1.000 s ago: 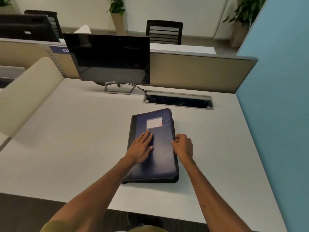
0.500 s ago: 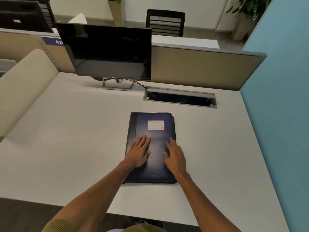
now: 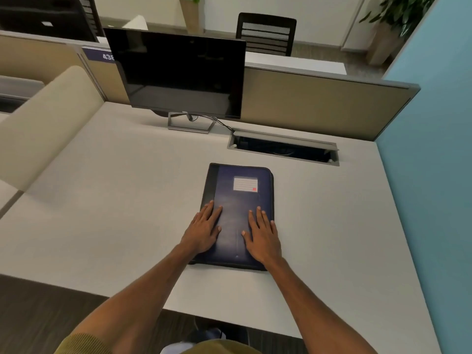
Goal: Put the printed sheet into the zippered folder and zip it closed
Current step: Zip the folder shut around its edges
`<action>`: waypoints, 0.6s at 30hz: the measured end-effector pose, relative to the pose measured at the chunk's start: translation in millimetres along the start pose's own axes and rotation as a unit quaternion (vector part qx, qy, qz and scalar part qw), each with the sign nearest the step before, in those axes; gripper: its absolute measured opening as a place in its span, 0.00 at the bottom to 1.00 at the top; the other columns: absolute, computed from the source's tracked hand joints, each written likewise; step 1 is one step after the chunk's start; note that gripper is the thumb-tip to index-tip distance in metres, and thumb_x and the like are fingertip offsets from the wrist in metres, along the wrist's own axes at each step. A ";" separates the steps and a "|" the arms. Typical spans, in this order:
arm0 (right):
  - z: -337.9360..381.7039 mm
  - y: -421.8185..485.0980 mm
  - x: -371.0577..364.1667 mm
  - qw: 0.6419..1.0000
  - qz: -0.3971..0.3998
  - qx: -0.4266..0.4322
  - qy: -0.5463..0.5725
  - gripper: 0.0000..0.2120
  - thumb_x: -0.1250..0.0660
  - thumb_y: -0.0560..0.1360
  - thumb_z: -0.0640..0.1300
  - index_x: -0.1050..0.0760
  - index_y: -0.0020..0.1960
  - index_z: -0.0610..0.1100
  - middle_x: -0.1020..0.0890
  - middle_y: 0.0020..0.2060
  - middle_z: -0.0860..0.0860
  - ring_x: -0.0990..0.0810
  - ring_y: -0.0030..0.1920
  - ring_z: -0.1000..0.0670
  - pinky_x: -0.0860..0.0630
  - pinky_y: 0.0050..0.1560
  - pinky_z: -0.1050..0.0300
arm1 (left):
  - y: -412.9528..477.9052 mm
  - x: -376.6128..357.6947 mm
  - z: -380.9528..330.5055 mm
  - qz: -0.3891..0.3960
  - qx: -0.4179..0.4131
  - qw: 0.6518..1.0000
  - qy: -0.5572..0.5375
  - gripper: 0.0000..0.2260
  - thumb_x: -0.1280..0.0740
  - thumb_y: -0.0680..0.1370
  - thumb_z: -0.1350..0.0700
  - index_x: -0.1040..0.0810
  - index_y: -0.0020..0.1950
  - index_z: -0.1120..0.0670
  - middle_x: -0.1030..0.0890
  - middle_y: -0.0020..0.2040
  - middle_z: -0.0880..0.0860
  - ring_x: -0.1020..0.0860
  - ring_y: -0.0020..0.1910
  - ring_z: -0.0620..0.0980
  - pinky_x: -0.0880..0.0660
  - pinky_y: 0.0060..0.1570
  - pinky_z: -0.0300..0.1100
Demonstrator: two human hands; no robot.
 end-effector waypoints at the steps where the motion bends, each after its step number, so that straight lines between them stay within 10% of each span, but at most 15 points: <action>1: 3.3 -3.2 -0.3 1.000 -0.011 -0.010 0.011 0.34 0.47 0.86 0.59 0.55 0.86 0.48 0.53 0.85 0.46 0.52 0.85 0.44 0.51 0.83 0.42 | -8.9 1.8 3.6 -0.012 0.016 1.000 -0.015 0.32 0.43 0.88 0.44 0.54 0.88 0.49 0.55 0.88 0.52 0.52 0.87 0.55 0.46 0.84 0.54; 11: 50.5 -51.3 -3.6 0.991 -0.105 -0.053 0.069 0.31 0.31 0.79 0.47 0.34 0.80 0.43 0.33 0.79 0.39 0.34 0.78 0.37 0.35 0.77 0.38 | -82.0 13.5 29.0 -0.049 0.143 0.977 -0.150 0.23 0.42 0.81 0.64 0.23 0.74 0.54 0.20 0.66 0.56 0.21 0.64 0.59 0.24 0.64 0.50; 14: 73.1 -63.0 5.0 0.978 -0.178 0.021 0.110 0.16 0.29 0.78 0.45 0.22 0.65 0.46 0.19 0.60 0.47 0.19 0.58 0.46 0.19 0.59 0.50 | -92.9 15.0 39.9 -0.023 0.146 0.976 -0.162 0.27 0.40 0.76 0.66 0.20 0.72 0.51 0.16 0.63 0.52 0.18 0.61 0.54 0.22 0.62 0.48; 18: 109.9 -81.1 -1.7 0.980 -0.138 0.028 0.138 0.08 0.32 0.80 0.55 0.23 0.46 0.52 0.20 0.37 0.56 0.23 0.35 0.56 0.21 0.36 0.61 | -105.8 15.5 53.4 0.013 0.113 0.983 -0.147 0.24 0.38 0.74 0.68 0.18 0.67 0.53 0.14 0.61 0.53 0.16 0.59 0.52 0.19 0.62 0.50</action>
Point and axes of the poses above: each hand's wrist, its own y-axis towards the middle knuckle, its own x-axis out of the back of the hand, z = x × y, the point moved 3 cm from there along y, towards the middle knuckle
